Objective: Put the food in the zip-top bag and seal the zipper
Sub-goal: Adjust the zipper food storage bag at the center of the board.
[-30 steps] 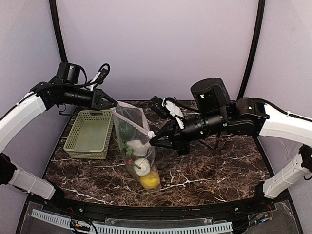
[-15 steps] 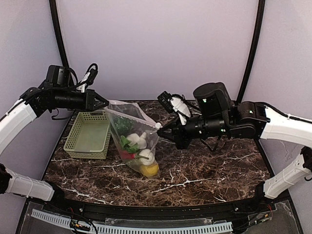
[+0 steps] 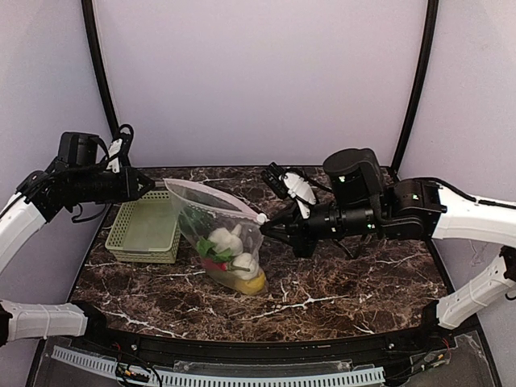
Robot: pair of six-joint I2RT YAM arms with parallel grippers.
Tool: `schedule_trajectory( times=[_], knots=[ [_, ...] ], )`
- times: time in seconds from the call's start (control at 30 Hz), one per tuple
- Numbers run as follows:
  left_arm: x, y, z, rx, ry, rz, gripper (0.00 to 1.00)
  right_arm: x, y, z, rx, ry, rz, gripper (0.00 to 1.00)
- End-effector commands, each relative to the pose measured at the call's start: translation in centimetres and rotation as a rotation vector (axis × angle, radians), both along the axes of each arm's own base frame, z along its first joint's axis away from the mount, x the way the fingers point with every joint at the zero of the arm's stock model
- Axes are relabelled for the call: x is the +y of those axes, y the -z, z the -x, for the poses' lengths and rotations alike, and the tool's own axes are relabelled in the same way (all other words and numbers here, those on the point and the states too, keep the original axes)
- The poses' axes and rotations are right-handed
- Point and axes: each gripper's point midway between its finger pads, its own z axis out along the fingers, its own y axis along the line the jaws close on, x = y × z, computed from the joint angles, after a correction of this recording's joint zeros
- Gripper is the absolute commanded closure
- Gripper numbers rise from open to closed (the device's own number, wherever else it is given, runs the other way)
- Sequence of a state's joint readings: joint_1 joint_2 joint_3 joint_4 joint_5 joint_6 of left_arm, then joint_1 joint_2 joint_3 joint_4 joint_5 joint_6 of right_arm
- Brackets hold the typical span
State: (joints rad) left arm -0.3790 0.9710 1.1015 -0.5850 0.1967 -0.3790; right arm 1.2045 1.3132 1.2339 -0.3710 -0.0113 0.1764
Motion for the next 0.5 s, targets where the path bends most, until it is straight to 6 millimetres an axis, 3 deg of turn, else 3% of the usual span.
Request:
schedule_trajectory(
  times=[0.0,0.07,0.2,0.3,0.47],
  knots=[
    [0.8,0.4,0.1,0.006,-0.027,-0.025,0.79,0.6,-1.4,1.1,-0.028,-0.06,-0.033,1.0],
    [0.6,-0.3,0.3,-0.008,0.003,-0.043,0.64,0.7,-1.6,1.3,-0.031,-0.073,-0.039,1.0],
    [-1.4,-4.9,1.3,-0.179,0.184,-0.039,0.41,1.1,-2.3,1.8,-0.033,-0.106,-0.058,1.0],
    [-3.7,-9.6,3.3,-0.364,0.391,-0.011,0.35,1.4,-2.7,2.2,-0.035,-0.132,-0.069,1.0],
    [-7.7,-12.7,6.5,-0.486,0.708,0.079,0.31,1.6,-3.0,2.3,-0.039,-0.148,-0.084,1.0]
  ],
)
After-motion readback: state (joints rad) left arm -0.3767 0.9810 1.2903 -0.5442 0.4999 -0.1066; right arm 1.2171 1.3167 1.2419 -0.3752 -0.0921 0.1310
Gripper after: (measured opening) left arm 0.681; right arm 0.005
